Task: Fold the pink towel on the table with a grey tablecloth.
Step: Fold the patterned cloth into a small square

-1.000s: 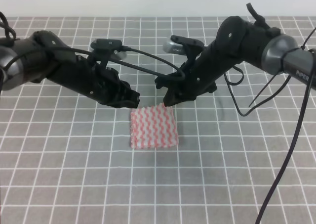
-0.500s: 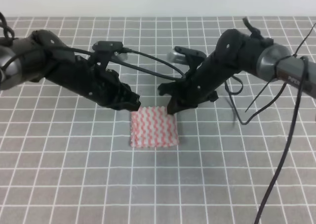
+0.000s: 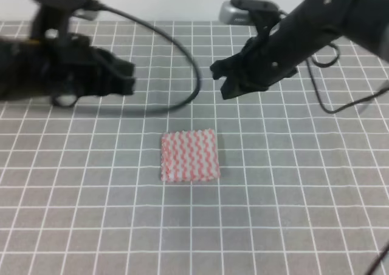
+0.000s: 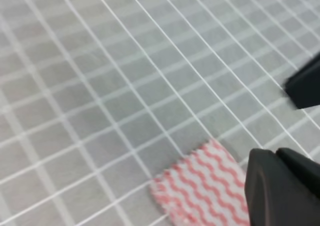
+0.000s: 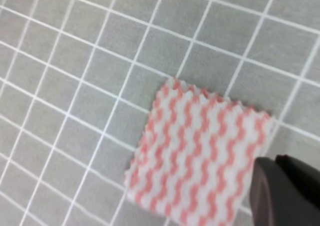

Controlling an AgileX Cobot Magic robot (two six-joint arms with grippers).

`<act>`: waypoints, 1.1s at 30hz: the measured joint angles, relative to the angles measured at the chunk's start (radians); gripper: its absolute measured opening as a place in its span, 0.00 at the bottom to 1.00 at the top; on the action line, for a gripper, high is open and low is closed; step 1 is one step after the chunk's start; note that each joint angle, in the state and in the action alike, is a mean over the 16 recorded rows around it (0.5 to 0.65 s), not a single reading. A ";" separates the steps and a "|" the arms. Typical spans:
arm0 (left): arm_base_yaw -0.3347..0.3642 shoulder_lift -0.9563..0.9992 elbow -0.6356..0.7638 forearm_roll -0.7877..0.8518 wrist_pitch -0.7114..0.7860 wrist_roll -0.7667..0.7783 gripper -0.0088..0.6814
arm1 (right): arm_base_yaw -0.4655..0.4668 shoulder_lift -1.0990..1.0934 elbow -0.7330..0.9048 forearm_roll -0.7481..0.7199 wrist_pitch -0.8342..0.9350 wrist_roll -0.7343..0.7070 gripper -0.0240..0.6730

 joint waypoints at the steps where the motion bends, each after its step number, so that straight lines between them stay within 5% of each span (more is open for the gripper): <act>1: 0.000 -0.044 0.032 -0.002 -0.022 0.000 0.01 | 0.000 -0.029 0.025 -0.006 -0.006 0.000 0.01; 33: 0.000 -1.327 0.947 -0.027 -0.367 0.001 0.01 | 0.000 -1.373 1.171 -0.033 -0.402 -0.006 0.01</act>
